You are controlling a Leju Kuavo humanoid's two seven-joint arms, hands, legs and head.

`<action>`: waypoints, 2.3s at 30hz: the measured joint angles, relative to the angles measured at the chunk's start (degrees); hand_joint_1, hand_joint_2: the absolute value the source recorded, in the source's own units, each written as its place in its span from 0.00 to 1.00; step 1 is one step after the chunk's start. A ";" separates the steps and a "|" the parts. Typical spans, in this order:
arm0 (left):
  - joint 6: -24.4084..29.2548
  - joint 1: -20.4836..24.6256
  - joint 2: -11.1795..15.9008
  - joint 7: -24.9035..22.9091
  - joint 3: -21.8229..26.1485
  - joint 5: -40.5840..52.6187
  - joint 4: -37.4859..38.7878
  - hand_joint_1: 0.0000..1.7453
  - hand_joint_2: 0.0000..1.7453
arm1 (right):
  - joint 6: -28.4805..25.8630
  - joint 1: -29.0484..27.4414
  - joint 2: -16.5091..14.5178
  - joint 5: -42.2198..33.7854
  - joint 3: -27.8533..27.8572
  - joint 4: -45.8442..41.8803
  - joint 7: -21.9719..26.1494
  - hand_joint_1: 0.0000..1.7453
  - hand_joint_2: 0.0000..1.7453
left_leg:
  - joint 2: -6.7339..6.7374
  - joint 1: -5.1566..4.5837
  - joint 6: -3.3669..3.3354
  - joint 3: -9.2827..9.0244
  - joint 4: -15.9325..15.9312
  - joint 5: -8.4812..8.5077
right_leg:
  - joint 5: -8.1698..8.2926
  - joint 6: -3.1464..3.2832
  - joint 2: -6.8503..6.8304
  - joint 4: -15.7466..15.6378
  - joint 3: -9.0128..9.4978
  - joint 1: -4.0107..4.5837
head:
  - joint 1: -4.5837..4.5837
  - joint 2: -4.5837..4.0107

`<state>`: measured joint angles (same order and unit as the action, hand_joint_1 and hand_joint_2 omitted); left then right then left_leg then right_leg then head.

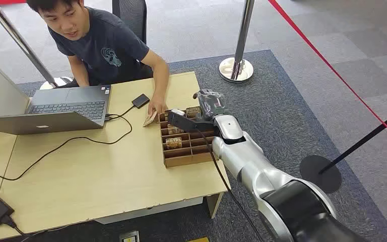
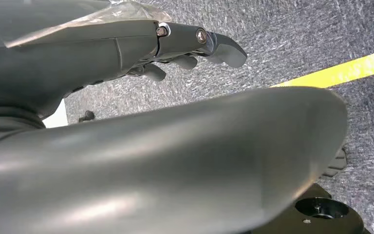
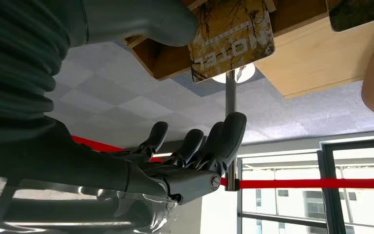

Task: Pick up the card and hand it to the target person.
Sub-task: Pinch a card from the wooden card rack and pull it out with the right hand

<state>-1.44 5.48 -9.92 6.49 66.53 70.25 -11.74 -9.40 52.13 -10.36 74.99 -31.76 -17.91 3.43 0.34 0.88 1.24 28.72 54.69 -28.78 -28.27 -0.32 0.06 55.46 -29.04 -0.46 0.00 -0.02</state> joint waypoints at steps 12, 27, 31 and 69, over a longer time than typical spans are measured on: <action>0.01 0.00 0.00 -0.14 0.00 -0.10 0.00 0.00 0.00 | 1.51 -0.06 -0.99 0.70 0.00 0.99 0.13 0.33 1.00 | 0.00 0.00 0.00 0.01 0.00 0.00 | 0.00 0.00 0.00 0.00 -0.02 0.00 | 0.01 0.00; 0.00 -0.03 -0.05 -0.54 0.00 -0.37 0.06 0.00 0.00 | 2.36 -0.16 -2.18 0.96 0.00 1.65 0.02 0.32 1.00 | 0.00 0.00 0.00 0.02 0.00 0.00 | 0.00 0.00 0.00 0.00 -0.03 0.00 | 0.00 0.00; -0.28 -0.03 -0.08 -0.26 0.00 -0.06 0.07 0.00 0.00 | 2.23 -0.24 -2.07 0.96 0.00 1.81 -0.07 0.33 1.00 | 0.00 0.00 0.00 0.02 0.00 0.00 | 0.00 0.00 0.00 0.00 -0.03 0.00 | 0.00 0.00; -0.35 -0.02 -0.11 -0.04 0.00 0.70 0.09 0.00 0.00 | 0.65 -0.54 -0.68 2.04 0.42 1.82 -0.07 0.36 1.00 | 0.00 0.00 0.00 0.02 0.00 0.00 | 0.00 0.00 0.00 0.00 -0.03 0.00 | 0.00 0.00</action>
<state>-1.79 5.45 -10.03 6.45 66.53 70.95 -11.65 -8.75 51.59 -11.04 77.03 -31.34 -16.09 3.37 0.34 0.88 1.24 28.75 54.70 -28.78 -28.27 -0.32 0.06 55.45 -29.08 -0.46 0.00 -0.02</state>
